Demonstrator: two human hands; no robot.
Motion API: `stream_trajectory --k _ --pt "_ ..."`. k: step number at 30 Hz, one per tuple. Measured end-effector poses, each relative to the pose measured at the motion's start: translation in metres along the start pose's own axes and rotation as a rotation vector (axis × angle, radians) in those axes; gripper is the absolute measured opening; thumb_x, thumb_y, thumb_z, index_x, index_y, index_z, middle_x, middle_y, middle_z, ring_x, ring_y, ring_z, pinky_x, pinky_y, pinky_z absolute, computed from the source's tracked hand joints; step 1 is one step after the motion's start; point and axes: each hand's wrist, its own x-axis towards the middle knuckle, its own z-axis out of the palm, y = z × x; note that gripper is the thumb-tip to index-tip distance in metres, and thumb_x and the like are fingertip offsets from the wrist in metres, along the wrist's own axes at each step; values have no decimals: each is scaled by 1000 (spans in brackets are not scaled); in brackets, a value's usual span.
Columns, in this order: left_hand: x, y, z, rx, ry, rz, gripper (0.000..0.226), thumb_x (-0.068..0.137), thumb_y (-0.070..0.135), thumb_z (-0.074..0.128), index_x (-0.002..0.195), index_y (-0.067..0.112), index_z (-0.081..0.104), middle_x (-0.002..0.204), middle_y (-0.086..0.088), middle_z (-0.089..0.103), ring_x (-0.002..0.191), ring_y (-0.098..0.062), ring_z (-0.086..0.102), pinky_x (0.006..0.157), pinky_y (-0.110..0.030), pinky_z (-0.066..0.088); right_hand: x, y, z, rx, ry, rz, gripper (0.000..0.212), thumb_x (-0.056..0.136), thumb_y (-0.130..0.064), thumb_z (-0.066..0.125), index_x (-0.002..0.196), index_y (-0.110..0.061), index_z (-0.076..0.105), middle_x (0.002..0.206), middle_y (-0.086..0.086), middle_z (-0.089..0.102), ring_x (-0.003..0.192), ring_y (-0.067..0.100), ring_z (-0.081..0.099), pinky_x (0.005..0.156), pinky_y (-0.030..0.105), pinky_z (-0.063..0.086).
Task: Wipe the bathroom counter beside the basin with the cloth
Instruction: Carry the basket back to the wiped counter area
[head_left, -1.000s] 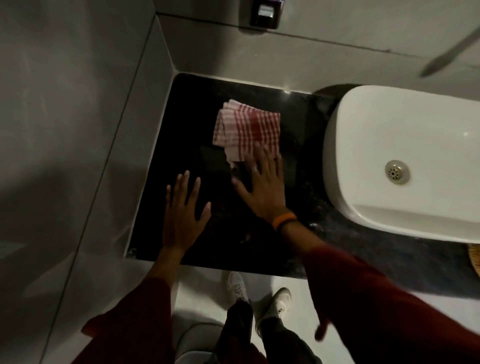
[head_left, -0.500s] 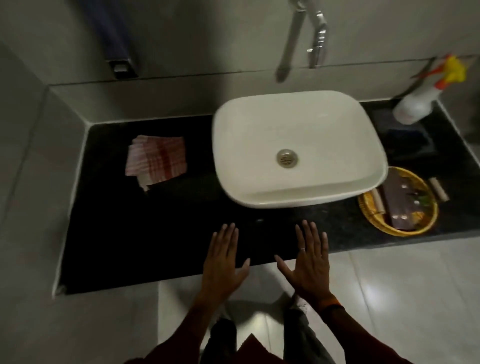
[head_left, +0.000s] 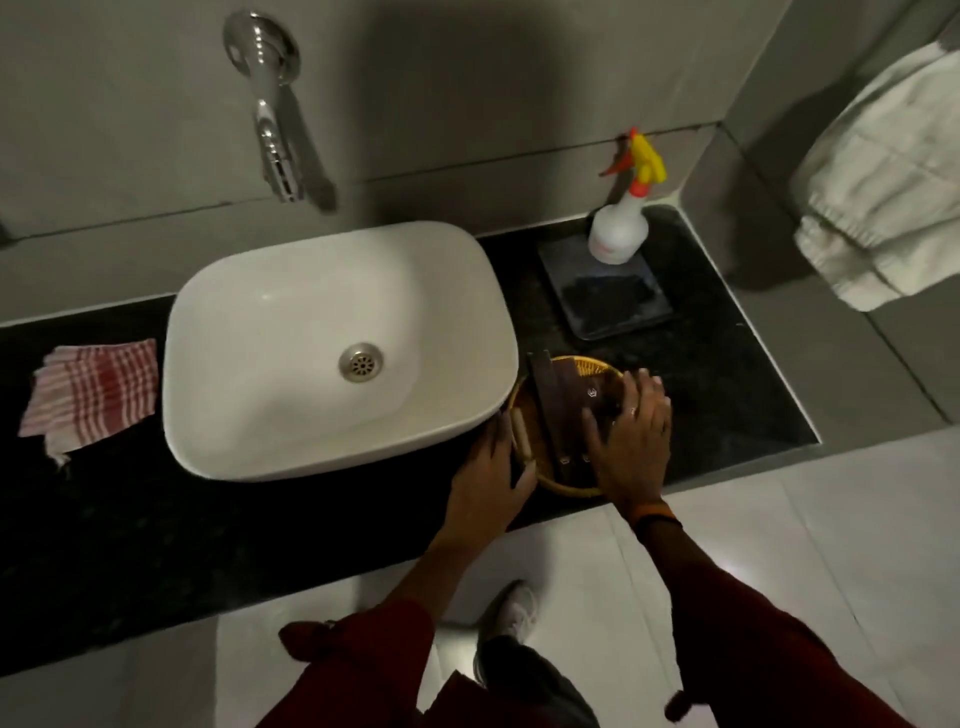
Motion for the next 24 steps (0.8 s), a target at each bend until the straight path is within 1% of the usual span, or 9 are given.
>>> stream_trajectory --k 3,5,9,11,13,15,19,22,24 --pt "25 24 9 -192 -26 -260 78 95 43 57 156 14 20 143 -19 55 129 -35 57 105 -41 48 26 21 0 203 -84 275 65 100 -36 53 155 -13 26 156 18 40 143 37 40 111 59 42" --pt "34 30 11 -298 -30 -373 71 93 35 60 154 16 27 124 -22 67 112 -40 66 93 -45 55 32 28 -2 243 -136 387 58 103 -26 48 155 -17 27 145 17 54 129 39 56 103 56 48" --pt "30 26 5 -414 -67 -420 55 91 22 60 143 17 42 104 -21 70 92 -38 71 78 -44 60 16 26 -13 275 -159 401 39 106 -20 44 144 -13 47 124 16 68 114 36 66 96 49 52" --pt "20 20 -2 -458 -92 -414 44 90 18 60 133 17 50 100 -17 71 87 -34 72 75 -40 61 -4 18 -21 280 -168 378 38 106 -18 43 143 -9 49 125 18 67 113 36 67 95 50 55" --pt "1 10 -8 -463 -80 -400 28 91 18 58 119 16 56 98 -15 73 87 -31 73 76 -36 60 -32 8 -28 223 -183 248 40 106 -12 44 145 -5 47 134 21 63 113 36 66 93 50 57" --pt "-25 -8 -14 -460 -53 -401 17 94 21 56 110 17 60 94 -13 74 85 -28 73 73 -29 56 -63 -4 -30 226 -178 194 41 104 -7 47 144 -1 48 129 24 65 105 37 68 87 47 59" --pt "-92 -61 -34 -521 -66 -471 35 89 18 64 123 23 60 86 8 66 77 -5 67 66 -6 48 -130 -49 -27 334 -219 256 36 100 -2 54 136 0 55 99 22 73 75 32 69 68 34 54" --pt "-146 -116 -57 -524 -58 -546 47 88 17 65 134 25 56 101 -4 70 89 -18 68 82 -34 60 -178 -98 -14 341 -299 185 28 99 0 54 126 -3 59 89 14 72 65 22 63 61 31 53" --pt "-180 -159 -76 -520 -37 -559 52 88 15 65 137 25 53 108 -5 70 91 -16 66 80 -29 56 -203 -138 1 353 -360 176 26 99 -3 54 124 -7 59 85 7 70 66 22 65 62 36 57"
